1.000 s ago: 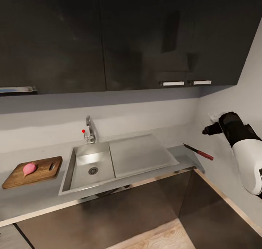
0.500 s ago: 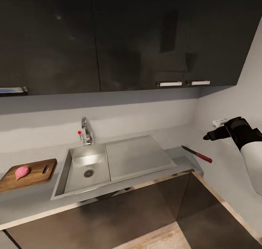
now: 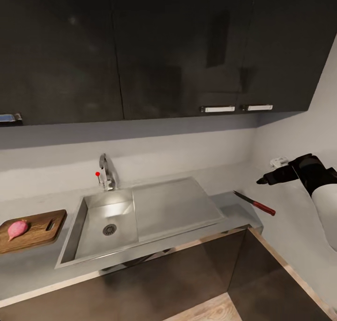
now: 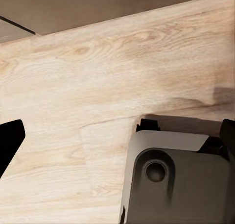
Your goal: In the kitchen, take the Vidalia onion out of the sink, dice it on the chopping board with the paring knife, put the diced onion into the bowl on the countertop, then place both the paring knife and the chopping board into the sink.
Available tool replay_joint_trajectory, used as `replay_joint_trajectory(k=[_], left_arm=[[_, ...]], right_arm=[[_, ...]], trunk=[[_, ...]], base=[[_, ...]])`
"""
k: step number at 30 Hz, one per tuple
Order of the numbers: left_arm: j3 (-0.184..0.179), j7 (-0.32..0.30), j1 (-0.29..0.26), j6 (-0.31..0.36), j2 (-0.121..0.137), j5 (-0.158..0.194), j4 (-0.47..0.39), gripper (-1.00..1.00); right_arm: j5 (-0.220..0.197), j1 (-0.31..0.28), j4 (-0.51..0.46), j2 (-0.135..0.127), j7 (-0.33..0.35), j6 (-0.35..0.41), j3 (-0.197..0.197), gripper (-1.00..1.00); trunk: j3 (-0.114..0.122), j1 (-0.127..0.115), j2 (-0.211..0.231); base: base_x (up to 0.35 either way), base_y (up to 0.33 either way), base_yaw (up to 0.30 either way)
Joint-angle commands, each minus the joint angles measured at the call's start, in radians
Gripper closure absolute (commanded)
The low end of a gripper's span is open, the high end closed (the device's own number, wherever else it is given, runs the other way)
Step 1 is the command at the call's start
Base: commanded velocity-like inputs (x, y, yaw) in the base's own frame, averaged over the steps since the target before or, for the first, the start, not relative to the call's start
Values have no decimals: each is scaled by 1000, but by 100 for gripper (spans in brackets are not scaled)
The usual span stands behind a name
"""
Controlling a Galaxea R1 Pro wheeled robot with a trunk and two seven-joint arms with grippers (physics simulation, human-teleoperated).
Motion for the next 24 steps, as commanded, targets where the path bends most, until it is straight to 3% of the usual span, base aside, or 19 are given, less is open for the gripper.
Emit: replay_joint_trajectory(k=[1,3,7,12,18,24], left_arm=[[-8,0,-1,-6,0,7,4,-100],[-8,0,-1,-6,0,7,4,-100],[-8,0,-1,-6,1,7,4,-100],[-8,0,-1,-6,-1,7,4,-100],[-8,0,-1,-6,-1,7,4,-100],[-8,0,-1,-6,-1,7,4,-100]], right_arm=[[10,0,-2,-3,10,1,-9,-100],[10,0,-2,-27,15,-3,-11,-100],[10,0,-4,-51,19,-5,-11,-100],[12,0,-4,-58,20,-5,-12,-100],[12,1,-1,-66,19,-6,-9,-100],[10,1,43,-92,20,-10,-9,-100]], trunk=[[-1,0,-1],[-1,0,-1],[-1,0,-1],[-1,0,-1],[-1,0,-1],[-1,0,-1]], base=[[6,-2,0],[3,-1,0],[1,0,0],[0,0,43],[38,-46,212],[177,-194,243]])
